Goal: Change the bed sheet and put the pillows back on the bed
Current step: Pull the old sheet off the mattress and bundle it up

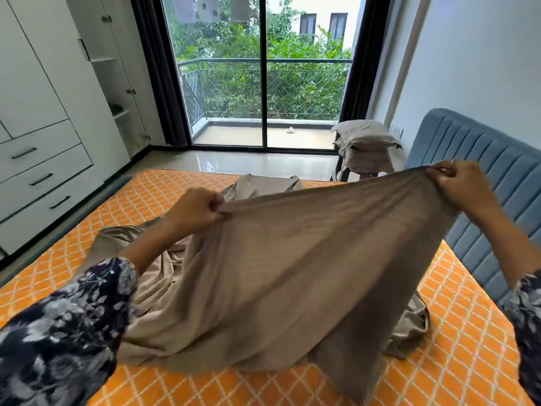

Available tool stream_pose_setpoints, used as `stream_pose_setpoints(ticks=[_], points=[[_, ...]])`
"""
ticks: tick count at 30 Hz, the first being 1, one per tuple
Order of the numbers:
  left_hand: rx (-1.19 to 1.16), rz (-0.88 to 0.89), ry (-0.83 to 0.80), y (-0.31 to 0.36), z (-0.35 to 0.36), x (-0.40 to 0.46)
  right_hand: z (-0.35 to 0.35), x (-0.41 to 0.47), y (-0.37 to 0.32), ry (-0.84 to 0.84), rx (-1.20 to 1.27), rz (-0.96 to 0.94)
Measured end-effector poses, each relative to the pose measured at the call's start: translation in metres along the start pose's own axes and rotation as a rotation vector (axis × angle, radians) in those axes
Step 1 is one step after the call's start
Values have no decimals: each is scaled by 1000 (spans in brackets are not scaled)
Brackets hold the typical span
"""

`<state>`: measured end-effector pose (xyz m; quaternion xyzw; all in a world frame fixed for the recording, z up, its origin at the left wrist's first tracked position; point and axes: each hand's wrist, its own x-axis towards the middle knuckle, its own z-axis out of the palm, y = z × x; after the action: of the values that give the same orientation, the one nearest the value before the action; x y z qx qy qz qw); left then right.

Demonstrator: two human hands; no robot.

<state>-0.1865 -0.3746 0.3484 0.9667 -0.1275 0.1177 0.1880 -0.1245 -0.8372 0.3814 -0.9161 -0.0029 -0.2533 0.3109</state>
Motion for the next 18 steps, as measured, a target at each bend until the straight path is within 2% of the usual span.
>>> stream_pose_setpoints(ticks=[2, 4, 6, 8, 9, 11, 13, 14, 18], points=[[-60, -1, 51, 5, -9, 9, 0, 3, 8, 8, -51, 59], [-13, 38, -41, 16, -10, 14, 4, 4, 11, 50, -56, 145], [29, 91, -82, 33, -7, 16, 13, -1, 1, 159, 22, 250], [-42, 129, -54, 48, -3, 21, 30, -14, -26, 207, 141, 258], [-68, 145, -48, 56, -1, 25, 41, -25, -45, 129, 210, 221], [-34, 172, -68, 70, 1, 32, 64, -52, -93, -178, 286, 54], [59, 179, -77, 78, 3, 39, 91, -81, -136, -496, 254, -142], [109, 170, -65, 79, 3, 39, 103, -90, -150, -599, 224, -218], [176, 195, -55, 70, -9, 31, 127, -102, -175, -634, 355, -303]])
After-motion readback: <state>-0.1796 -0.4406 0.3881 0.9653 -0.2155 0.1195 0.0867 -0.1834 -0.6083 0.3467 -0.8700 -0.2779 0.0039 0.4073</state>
